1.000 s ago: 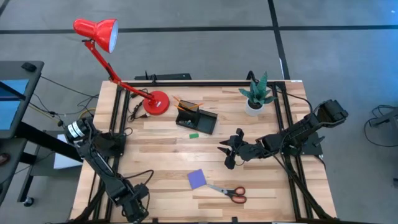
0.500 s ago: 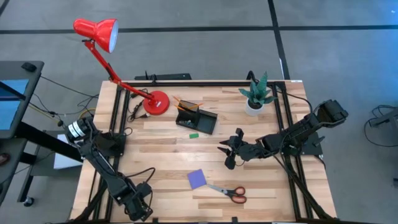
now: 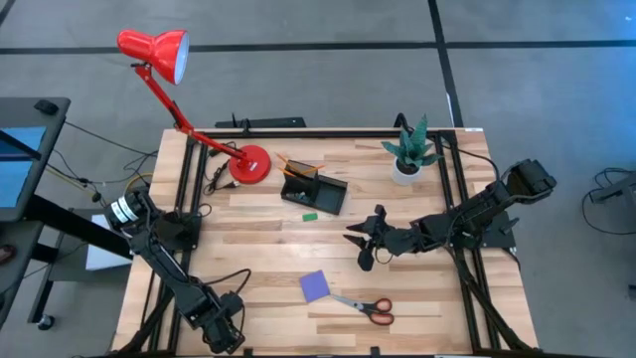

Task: Pick and place office supplies into organizer
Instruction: Put the bottom blue binder clip into the black desk organizer

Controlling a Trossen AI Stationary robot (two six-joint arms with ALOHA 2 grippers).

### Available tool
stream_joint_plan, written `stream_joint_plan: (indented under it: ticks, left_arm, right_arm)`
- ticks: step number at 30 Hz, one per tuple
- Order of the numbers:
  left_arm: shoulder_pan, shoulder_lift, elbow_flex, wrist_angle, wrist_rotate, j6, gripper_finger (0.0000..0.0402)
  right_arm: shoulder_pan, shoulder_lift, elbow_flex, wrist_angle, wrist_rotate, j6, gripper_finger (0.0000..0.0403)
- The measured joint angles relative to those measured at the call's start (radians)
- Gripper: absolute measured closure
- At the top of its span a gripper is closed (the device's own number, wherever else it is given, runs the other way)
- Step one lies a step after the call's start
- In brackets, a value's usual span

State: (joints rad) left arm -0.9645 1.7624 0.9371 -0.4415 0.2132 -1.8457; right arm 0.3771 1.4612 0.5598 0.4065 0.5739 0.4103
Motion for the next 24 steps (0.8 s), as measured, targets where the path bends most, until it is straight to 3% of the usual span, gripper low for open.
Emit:
stream_joint_plan:
  ticks: [6, 19, 24]
  left_arm:
    - [-0.008, 0.002, 0.000, -0.012, -0.016, -0.003, 0.0248]
    - [-0.011, 0.003, -0.002, -0.028, -0.035, 0.003, 0.0362]
    - [-0.011, 0.004, -0.002, -0.047, -0.046, 0.009, 0.0373]
  right_arm:
    - [0.000, 0.000, 0.000, -0.006, 0.000, 0.000, 0.0291]
    - [0.000, 0.000, 0.000, -0.009, 0.000, 0.000, 0.0291]
    - [0.000, 0.000, 0.000, -0.009, 0.000, -0.001, 0.0291]
